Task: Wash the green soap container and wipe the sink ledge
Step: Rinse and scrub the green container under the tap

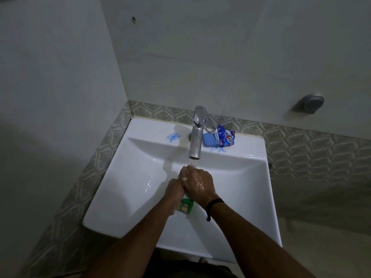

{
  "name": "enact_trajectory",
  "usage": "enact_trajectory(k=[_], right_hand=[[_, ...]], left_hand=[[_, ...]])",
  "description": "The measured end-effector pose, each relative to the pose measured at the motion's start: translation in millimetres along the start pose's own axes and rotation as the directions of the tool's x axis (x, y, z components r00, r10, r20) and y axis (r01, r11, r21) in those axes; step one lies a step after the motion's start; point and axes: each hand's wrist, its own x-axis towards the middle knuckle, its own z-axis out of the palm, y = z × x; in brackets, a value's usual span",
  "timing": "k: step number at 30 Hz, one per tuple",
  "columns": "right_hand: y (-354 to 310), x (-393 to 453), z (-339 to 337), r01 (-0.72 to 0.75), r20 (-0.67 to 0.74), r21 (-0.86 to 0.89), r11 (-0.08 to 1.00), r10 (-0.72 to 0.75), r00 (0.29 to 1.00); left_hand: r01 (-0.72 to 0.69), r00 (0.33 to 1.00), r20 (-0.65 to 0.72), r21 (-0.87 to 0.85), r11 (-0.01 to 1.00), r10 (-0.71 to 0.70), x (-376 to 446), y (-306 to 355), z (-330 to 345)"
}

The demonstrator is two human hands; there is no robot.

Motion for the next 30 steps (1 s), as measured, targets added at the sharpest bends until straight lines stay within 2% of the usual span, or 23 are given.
enact_trajectory(k=[3,6,8,9,11,13,15,17,21,23,25,28,30], right_hand=[[0,0,2,-0.016,-0.023,-0.085,0.996,0.014,1.000],[2,4,3,-0.051,-0.008,-0.040,0.998,0.051,0.999],[2,7,1,-0.062,-0.012,0.035,0.997,0.062,0.998],[0,6,-1,-0.078,-0.038,0.170,0.982,0.085,0.996],[-5,0,-4,-0.108,-0.134,0.506,0.856,0.202,0.970],[-4,-5,-3,-0.161,-0.151,0.668,0.726,0.344,0.927],[7,-9,3,-0.244,-0.106,0.775,0.583,0.501,0.859],[20,-14,8,-0.294,-0.056,0.836,0.463,0.605,0.794],[28,-19,2,-0.344,0.001,0.852,0.396,0.654,0.756],[32,-20,-5,-0.382,0.054,0.843,0.379,0.648,0.760],[33,-23,-12,-0.474,0.246,0.840,0.263,0.594,0.766],[28,-27,-21,-0.595,0.550,0.803,0.035,0.344,0.761],[30,-29,-23,-0.593,0.595,0.802,-0.070,0.171,0.785]], left_hand=[[-0.024,1.000,0.018,0.015,1.000,0.024,1,-1,0],[-0.021,1.000,-0.014,0.056,0.998,0.022,5,3,0],[-0.022,0.999,-0.025,0.019,1.000,0.023,2,7,-1],[-0.024,1.000,-0.014,-0.042,0.999,0.023,0,10,-2],[-0.006,0.997,0.077,-0.214,0.977,0.023,0,12,-3],[0.067,0.976,0.219,-0.386,0.920,0.021,3,10,-8],[0.183,0.930,0.367,-0.527,0.830,0.028,10,9,-15],[0.251,0.903,0.429,-0.549,0.798,0.011,15,6,-17],[0.301,0.883,0.469,-0.582,0.756,0.010,17,5,-13],[0.309,0.881,0.471,-0.651,0.693,0.050,18,3,-13],[0.302,0.880,0.466,-0.701,0.646,0.094,22,2,-15],[0.283,0.885,0.455,-0.693,0.663,0.098,23,3,-14],[0.255,0.899,0.432,-0.648,0.718,0.071,23,2,-11]])
